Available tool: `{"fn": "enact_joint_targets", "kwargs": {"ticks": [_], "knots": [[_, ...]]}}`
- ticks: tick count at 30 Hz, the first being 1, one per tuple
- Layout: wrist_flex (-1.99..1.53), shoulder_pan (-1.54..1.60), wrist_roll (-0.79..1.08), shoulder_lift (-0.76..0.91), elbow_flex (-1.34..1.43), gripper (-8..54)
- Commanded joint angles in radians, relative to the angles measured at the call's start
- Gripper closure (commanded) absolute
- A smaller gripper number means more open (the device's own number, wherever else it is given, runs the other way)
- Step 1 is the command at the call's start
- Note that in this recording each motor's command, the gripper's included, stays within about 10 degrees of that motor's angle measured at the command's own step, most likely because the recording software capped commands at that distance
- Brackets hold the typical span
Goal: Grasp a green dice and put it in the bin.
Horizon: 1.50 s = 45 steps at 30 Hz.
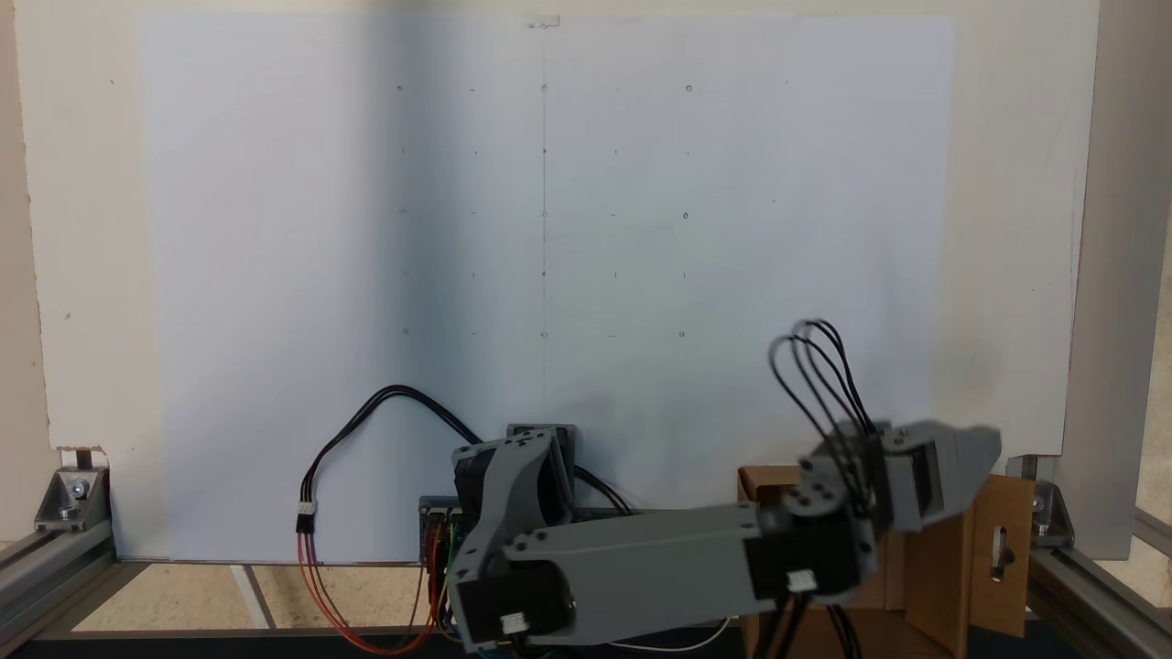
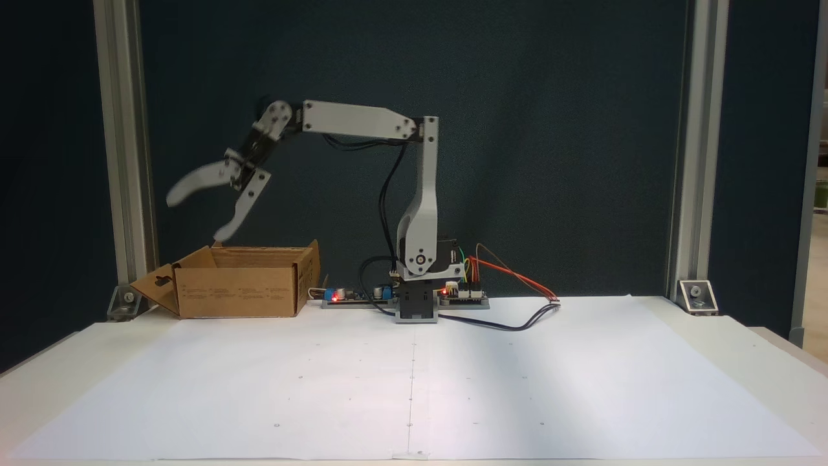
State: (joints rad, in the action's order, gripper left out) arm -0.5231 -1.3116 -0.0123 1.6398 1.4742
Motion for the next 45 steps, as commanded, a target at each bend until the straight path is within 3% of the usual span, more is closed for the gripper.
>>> {"fn": "enact_joint_targets", "kwargs": {"ticks": [1, 12, 22, 35, 45], "knots": [[0.081, 0.095, -0.091, 0.067, -0.083, 2.3], [0.144, 0.765, -0.107, 0.256, -0.075, 1.9], [0.172, 1.29, -0.107, 0.468, 0.149, 1.8], [0.593, 1.308, -0.101, 0.699, 0.699, 1.8], [1.021, 1.289, -0.094, 0.732, 1.055, 1.2]]}}
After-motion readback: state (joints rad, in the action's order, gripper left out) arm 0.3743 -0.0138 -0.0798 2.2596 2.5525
